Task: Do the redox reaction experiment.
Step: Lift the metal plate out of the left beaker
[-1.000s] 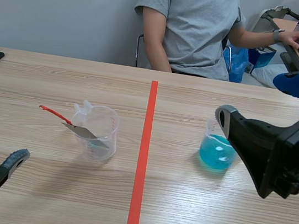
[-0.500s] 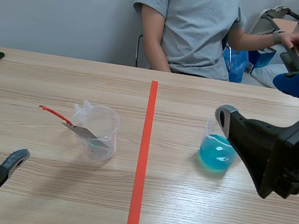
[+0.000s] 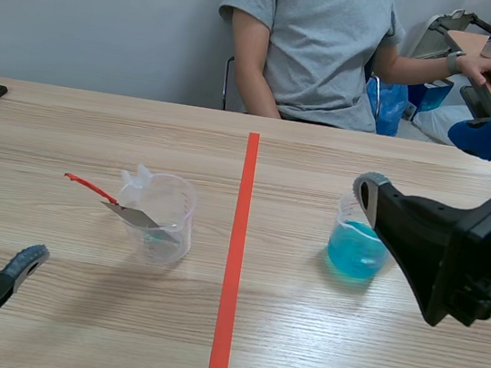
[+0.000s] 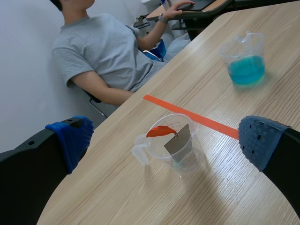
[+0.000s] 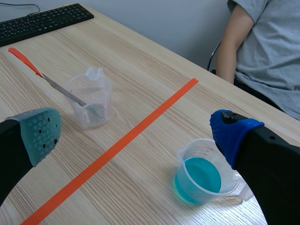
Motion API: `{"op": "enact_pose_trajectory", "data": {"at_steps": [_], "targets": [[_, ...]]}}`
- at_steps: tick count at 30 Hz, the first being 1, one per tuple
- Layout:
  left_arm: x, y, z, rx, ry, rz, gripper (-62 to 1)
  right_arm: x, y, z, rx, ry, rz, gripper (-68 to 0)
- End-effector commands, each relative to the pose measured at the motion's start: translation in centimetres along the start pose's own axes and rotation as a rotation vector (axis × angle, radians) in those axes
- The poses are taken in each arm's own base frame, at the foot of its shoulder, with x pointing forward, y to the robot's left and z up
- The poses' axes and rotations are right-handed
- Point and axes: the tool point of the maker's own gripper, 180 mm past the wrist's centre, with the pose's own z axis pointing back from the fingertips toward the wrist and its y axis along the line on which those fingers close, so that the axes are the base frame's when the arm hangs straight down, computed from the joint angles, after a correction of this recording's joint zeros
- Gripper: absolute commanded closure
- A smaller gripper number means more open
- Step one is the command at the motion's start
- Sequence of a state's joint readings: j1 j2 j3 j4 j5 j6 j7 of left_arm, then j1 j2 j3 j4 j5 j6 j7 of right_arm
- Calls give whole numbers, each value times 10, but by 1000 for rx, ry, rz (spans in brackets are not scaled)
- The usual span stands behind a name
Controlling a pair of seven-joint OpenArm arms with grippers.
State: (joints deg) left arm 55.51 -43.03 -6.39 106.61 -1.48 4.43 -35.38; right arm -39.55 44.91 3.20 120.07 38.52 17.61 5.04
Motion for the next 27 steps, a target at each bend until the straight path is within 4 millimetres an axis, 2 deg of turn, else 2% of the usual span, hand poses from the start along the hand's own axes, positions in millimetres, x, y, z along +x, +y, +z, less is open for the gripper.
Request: {"op": "enact_pose_trajectory", "data": {"at_steps": [1,27], "targets": [[5,1,-1,9,-20,1,-623,7,-1,-1,1,-26,6,-679],[5,2,-1,10,-20,1,-623,5,2,-1,19,-10,29,-679]]}}
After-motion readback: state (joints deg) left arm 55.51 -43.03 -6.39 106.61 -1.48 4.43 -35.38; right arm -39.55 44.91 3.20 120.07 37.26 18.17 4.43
